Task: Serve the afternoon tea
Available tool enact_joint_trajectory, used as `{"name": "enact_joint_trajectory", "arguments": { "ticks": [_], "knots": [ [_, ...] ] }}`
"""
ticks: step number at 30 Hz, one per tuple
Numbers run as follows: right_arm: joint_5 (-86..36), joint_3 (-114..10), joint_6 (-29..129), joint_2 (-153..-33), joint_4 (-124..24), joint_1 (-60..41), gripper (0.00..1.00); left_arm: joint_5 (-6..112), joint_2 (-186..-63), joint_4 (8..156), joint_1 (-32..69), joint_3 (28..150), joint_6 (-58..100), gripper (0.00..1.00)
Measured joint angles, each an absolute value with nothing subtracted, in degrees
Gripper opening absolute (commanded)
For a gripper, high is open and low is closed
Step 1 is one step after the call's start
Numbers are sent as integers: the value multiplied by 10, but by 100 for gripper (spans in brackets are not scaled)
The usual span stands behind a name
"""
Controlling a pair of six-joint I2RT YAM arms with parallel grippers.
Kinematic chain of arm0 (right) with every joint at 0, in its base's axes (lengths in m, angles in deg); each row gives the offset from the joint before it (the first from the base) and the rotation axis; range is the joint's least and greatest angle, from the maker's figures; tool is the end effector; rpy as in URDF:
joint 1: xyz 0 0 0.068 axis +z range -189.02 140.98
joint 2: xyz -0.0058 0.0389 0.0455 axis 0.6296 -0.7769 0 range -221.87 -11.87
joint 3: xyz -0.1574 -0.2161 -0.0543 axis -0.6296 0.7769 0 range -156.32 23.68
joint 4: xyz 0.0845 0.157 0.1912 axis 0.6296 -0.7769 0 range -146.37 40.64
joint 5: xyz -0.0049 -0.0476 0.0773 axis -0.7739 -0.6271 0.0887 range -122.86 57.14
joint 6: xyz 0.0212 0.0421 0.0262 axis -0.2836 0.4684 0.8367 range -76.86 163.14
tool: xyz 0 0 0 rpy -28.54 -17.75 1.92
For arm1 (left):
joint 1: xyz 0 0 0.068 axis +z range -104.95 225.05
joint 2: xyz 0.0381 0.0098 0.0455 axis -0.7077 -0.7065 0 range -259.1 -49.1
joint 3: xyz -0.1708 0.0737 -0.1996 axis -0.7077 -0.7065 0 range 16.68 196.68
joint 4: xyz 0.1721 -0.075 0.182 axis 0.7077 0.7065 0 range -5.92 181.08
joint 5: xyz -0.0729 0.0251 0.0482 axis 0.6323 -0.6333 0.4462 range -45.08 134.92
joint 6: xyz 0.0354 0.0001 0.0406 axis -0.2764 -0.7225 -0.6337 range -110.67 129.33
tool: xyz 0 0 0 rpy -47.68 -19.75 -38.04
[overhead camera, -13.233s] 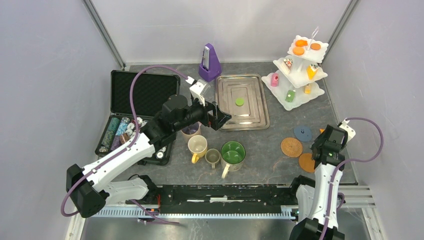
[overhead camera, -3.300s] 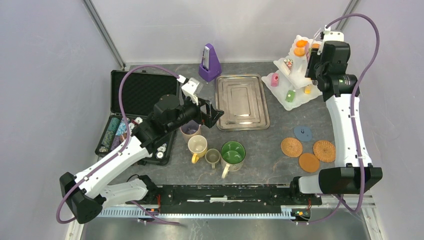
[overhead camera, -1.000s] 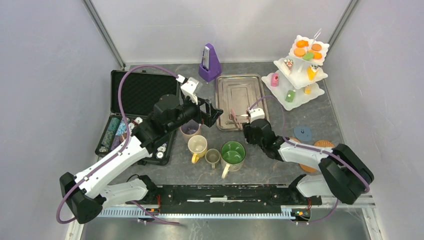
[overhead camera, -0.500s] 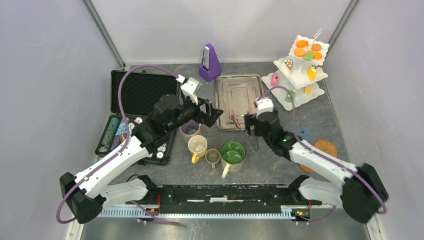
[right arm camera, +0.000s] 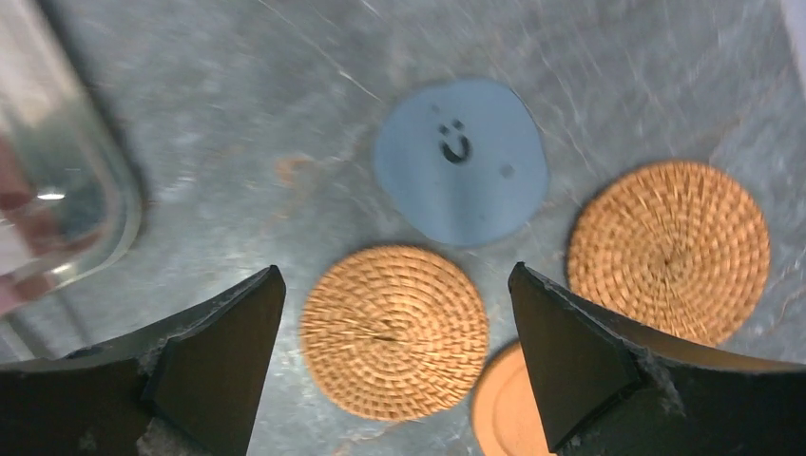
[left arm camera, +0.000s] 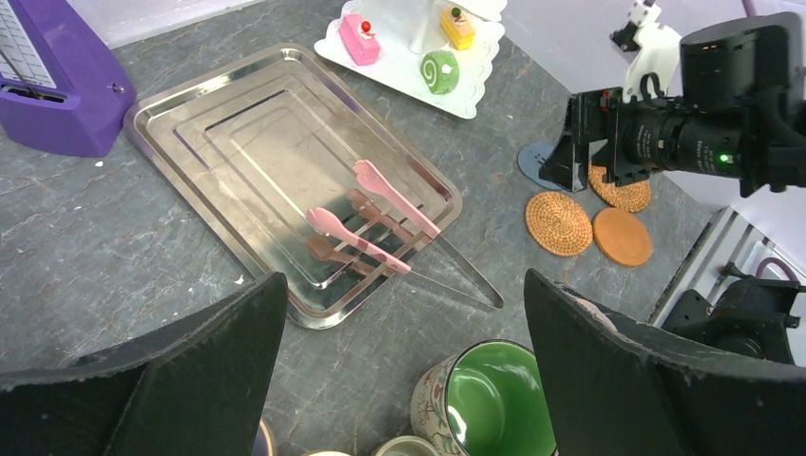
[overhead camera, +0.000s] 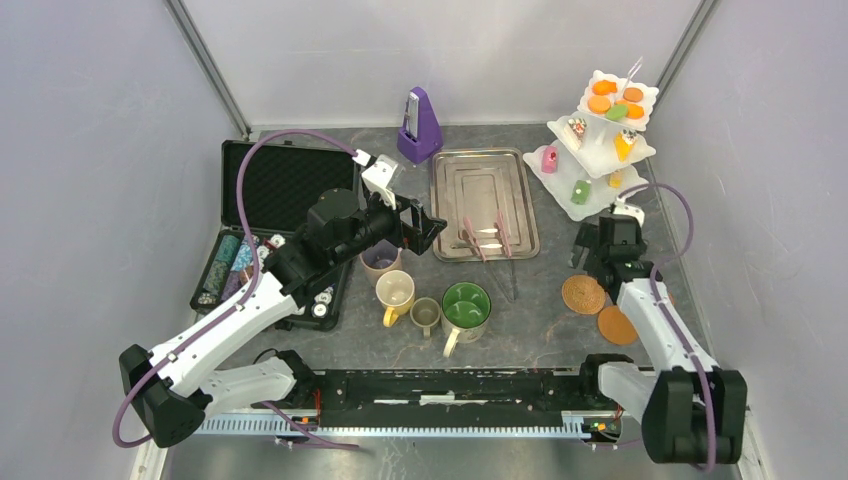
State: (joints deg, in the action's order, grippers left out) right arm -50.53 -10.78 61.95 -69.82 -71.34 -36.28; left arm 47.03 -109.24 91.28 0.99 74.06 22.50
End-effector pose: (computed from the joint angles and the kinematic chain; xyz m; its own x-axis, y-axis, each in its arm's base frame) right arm 0.2045 -0.0010 0.2176 -0.6202 0.2777 -0.7337 0.3876 0.9216 0.0212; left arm 0.1745 -0.1706 0.3717 -0.2853 -0.0408 -0.9576 0.6737 0.7021 -0.2306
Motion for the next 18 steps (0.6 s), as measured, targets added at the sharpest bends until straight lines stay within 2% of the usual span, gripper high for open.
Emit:
{"name": "enact_joint_trajectory", "arguments": {
  "ticks": [6,11,15,18],
  "knots": [
    [-458,-86,618,-768,-721,-443,76,470,-1092,913,10,741,225,100],
    [-440,-81,618,-806,-708,-448,73,470,-1092,913,10,741,225,100],
    [-443,-80,615,-826,-690,-449,65,470,-1092,913,10,741,225,100],
    [-445,-80,615,-839,-665,-449,65,470,-1093,913,10,741,225,100]
  ]
}}
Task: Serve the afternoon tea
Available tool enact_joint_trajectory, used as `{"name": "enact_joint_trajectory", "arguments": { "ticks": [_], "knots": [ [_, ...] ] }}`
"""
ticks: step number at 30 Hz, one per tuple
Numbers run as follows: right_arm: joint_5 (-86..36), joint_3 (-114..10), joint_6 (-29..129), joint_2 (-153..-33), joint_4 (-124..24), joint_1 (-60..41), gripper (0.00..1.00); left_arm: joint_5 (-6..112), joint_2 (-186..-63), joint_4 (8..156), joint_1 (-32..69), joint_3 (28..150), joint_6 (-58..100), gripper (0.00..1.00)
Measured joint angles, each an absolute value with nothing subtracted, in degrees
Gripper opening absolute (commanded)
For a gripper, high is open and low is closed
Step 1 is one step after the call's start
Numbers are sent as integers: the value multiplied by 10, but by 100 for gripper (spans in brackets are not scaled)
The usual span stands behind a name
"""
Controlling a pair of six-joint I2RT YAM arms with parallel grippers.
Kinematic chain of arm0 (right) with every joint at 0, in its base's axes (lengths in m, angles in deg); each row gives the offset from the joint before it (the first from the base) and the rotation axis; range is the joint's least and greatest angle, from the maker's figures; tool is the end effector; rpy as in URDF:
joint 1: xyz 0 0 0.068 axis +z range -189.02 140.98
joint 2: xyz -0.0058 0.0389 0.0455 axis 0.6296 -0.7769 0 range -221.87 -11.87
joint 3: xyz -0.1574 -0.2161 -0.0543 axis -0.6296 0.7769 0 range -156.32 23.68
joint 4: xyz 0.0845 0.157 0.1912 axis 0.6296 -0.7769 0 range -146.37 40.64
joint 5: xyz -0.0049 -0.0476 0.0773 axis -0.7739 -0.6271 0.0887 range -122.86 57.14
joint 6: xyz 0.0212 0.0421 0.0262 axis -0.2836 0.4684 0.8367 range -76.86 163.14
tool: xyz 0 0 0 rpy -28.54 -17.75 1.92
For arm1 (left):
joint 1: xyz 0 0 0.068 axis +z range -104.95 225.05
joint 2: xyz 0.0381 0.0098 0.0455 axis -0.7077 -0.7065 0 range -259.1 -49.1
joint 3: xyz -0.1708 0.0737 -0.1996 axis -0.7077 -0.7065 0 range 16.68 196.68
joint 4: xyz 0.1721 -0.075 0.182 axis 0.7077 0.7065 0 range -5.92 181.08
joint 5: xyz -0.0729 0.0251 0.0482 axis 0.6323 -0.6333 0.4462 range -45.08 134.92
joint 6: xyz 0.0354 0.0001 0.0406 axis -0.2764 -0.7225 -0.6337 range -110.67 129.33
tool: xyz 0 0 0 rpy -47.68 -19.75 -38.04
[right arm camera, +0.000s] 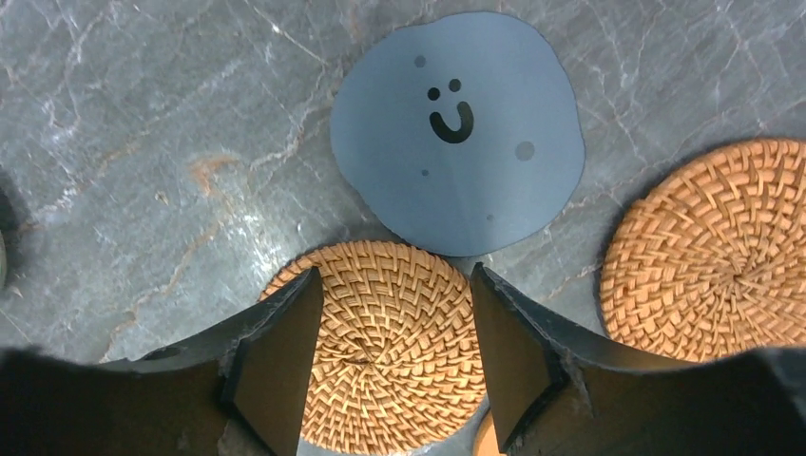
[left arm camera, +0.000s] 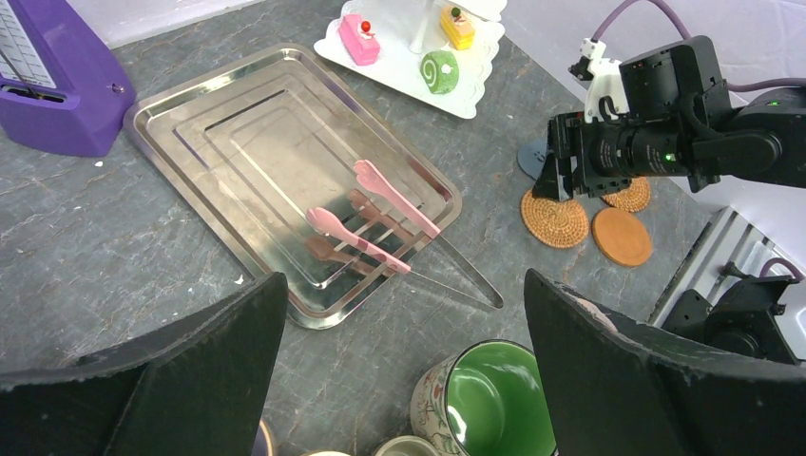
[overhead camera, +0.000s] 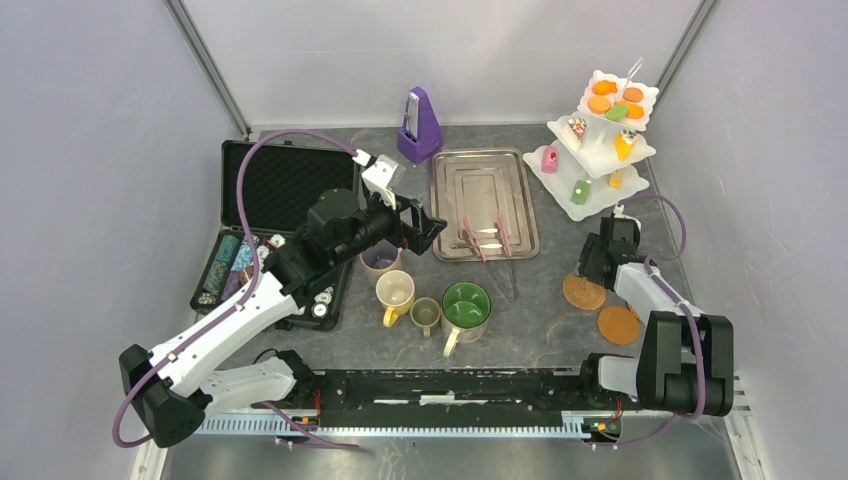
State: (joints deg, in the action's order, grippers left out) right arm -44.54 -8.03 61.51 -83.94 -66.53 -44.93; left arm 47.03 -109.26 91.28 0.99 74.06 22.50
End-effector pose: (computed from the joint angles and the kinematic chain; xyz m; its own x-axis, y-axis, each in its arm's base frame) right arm 0.2208 -0.0301 0.1598 -0.7306 0.3857 -0.5634 0.4626 0.8865 0.0070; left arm 0.1746 -0.1707 0.3716 -0.2855 -0.0405 -0.9575 0.6737 0.7021 -0.2306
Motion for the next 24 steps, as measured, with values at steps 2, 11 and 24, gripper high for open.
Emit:
{"name": "enact_joint_trajectory", "arguments": {
  "ticks": [2,11,24],
  "knots": [
    [-449,-84,615,-849,-652,-450,67,470,-1092,913,10,741,225,100],
    [-444,-103,621,-891,-609,-468,84,470,-1089,913,10,741,225,100],
    [-375,-156,590,-972,-555,-542,93,470,-1087,913,10,741,225,100]
  ]
}}
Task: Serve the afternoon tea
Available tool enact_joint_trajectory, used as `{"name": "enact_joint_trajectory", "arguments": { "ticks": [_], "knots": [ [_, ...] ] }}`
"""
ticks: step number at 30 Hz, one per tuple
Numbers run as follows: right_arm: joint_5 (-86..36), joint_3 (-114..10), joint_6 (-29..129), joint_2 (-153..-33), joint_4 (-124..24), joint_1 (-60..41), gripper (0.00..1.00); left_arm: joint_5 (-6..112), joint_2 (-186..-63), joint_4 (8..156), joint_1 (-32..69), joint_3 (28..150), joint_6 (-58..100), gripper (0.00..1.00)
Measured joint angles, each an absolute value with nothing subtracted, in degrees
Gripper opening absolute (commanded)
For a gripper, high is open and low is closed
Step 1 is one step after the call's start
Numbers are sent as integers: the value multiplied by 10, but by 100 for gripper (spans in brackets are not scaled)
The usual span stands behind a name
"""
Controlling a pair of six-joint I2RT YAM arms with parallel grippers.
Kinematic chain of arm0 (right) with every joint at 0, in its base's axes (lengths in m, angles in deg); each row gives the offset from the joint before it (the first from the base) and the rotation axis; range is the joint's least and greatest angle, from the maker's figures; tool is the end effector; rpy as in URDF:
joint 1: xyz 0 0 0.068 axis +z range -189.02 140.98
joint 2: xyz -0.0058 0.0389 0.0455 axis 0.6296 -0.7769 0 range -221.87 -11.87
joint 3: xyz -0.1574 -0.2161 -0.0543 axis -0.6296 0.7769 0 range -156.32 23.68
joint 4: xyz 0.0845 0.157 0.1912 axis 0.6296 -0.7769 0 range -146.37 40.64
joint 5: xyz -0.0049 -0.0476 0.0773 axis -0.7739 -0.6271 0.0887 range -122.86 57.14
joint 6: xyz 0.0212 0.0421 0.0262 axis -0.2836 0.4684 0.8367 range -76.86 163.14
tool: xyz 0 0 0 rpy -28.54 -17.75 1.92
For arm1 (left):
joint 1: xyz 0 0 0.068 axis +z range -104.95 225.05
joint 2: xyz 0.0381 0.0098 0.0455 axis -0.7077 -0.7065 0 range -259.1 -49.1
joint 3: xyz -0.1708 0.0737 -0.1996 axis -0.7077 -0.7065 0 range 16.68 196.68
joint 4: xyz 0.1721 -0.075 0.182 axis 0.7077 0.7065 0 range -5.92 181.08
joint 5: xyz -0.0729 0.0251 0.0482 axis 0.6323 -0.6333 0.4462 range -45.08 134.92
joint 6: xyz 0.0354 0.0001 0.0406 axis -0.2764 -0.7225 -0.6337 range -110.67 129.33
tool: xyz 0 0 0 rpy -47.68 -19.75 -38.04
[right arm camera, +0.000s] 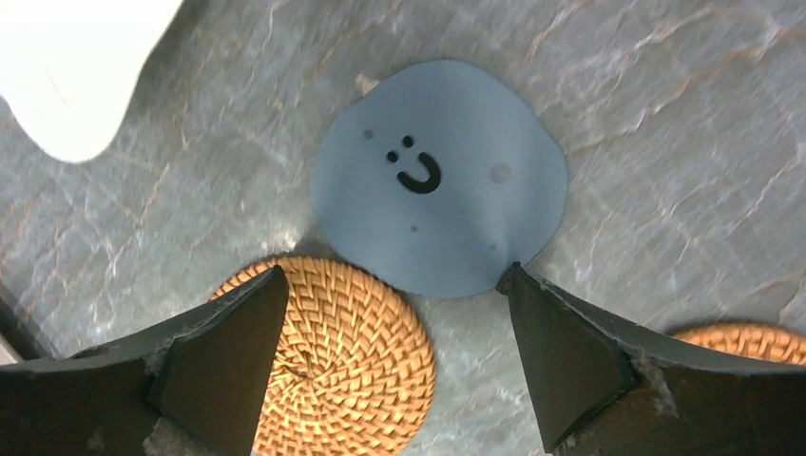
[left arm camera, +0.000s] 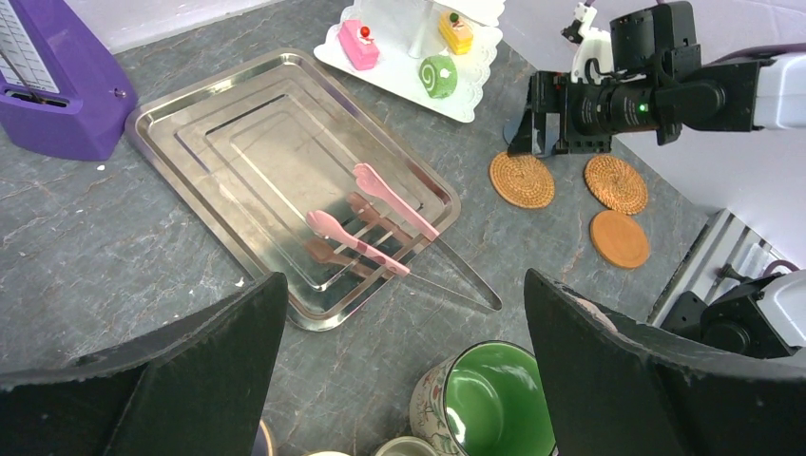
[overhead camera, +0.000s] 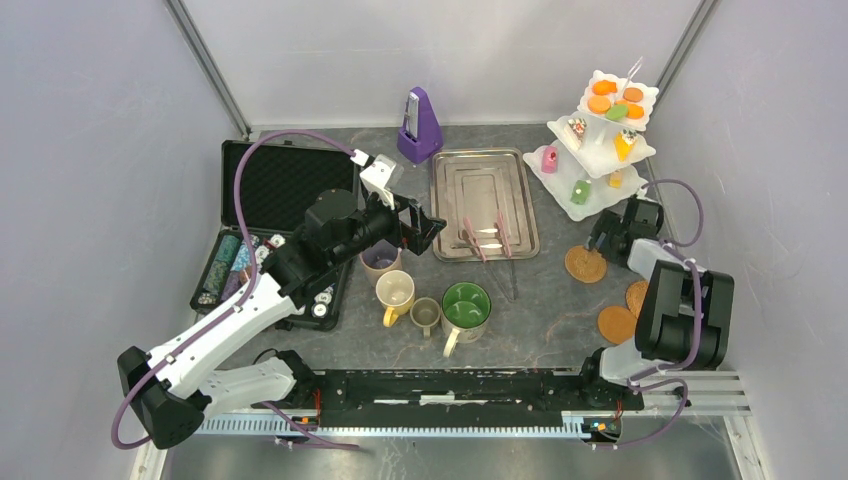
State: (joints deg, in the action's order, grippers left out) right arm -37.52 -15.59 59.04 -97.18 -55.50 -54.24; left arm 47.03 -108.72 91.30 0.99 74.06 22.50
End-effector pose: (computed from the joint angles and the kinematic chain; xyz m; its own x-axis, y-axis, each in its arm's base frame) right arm 0.2682 -0.0760 0.1553 -0.6483 0.4591 -0.6074 0.5066 0.8556 0.1062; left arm 0.1728 -0.1690 0.3736 -0.2793 -0.0466 -0.9591 0.6752 0.7007 -0.2306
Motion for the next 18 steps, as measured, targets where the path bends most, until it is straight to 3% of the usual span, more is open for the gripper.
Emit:
{"name": "enact_joint_trajectory", "arguments": {
  "ticks": [8,11,18],
  "knots": [
    [-352,-199,583,-998,-563,-556,95,470,-1087,913,10,741,225,100],
    [-347,-170,582,-959,-565,-543,89,471,-1087,913,10,741,225,100],
    [-312,-58,577,-862,-546,-503,64,481,-1087,913,10,741,225,100]
  ]
}}
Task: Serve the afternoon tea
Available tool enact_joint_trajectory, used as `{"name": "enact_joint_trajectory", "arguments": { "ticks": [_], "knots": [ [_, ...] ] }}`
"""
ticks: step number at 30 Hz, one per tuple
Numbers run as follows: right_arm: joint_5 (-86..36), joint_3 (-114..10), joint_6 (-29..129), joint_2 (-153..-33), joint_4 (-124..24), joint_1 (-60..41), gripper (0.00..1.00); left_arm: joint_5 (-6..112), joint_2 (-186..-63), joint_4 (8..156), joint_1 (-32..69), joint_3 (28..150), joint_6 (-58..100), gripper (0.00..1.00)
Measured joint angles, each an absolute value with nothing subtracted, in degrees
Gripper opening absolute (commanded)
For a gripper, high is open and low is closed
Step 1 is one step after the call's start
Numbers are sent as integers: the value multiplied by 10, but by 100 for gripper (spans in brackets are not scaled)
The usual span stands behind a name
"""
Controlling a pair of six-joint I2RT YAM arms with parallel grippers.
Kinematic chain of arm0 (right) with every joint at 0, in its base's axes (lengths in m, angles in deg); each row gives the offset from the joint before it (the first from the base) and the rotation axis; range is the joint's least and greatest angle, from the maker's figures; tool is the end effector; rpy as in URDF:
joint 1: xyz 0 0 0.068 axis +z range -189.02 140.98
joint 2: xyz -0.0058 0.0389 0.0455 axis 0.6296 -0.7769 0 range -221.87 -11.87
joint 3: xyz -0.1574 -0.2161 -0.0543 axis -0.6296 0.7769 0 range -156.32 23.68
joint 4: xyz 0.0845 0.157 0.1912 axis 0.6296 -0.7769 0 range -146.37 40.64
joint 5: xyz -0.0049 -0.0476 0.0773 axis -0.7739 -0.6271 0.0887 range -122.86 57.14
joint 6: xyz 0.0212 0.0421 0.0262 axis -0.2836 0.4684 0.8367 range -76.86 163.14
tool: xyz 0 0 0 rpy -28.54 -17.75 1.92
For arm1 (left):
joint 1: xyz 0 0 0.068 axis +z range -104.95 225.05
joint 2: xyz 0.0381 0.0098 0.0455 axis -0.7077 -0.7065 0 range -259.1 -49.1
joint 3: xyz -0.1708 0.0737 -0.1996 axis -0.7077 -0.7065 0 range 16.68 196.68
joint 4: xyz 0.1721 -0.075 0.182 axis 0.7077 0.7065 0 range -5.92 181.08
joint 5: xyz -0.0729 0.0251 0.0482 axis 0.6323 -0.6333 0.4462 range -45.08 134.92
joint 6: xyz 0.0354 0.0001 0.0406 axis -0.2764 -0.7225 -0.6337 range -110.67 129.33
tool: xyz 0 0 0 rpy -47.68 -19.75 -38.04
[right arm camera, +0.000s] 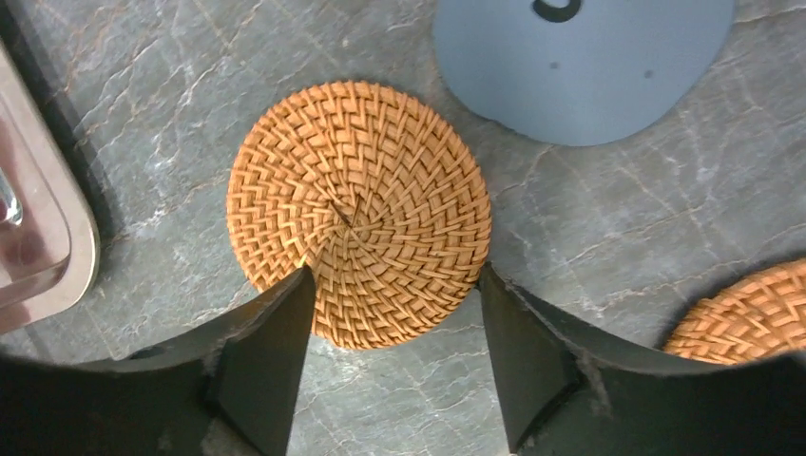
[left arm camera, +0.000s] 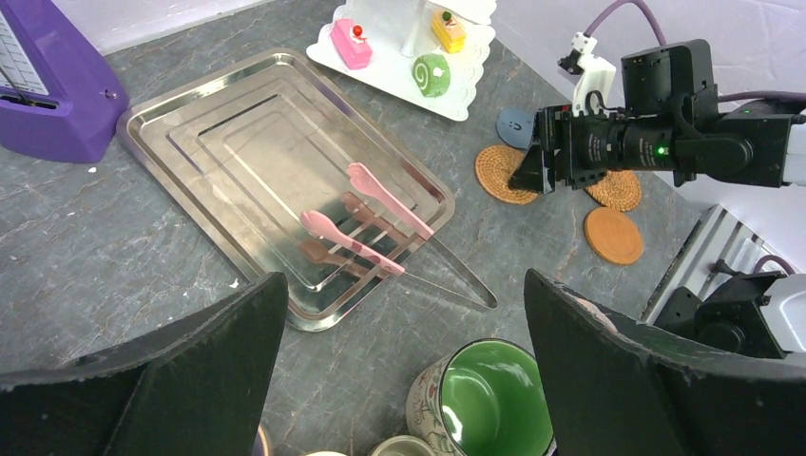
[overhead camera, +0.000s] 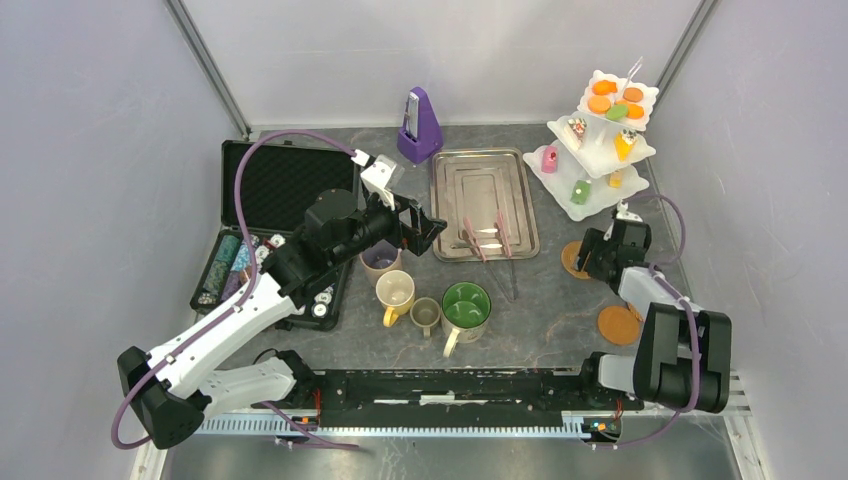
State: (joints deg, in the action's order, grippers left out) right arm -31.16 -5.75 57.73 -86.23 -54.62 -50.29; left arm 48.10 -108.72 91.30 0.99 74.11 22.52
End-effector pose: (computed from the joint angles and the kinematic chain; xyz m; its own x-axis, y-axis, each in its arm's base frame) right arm 0.2305 -0.0448 0.1529 -0.6846 0.3930 -0.6140 0.3606 0.9145 0.1832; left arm 0.1723 -0.1694 0.3740 -0.2818 -0.0444 -0.9585 0.6875 0.6875 -0.2339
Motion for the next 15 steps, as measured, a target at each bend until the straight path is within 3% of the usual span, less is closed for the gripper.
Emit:
{"name": "enact_joint_trajectory", "arguments": {
  "ticks": [3,6,12,15],
  "knots": [
    [-318,-51,576,-859,-541,-481,54,483,-1087,913,10,741,225,100],
    [-319,-45,589,-849,-545,-448,53,483,-1087,913,10,742,225,100],
    [-314,-43,601,-783,-636,-417,72,483,-1087,913,10,742,225,100],
    [-312,-83,598,-784,-668,-417,72,485,-1087,913,10,742,225,100]
  ]
}}
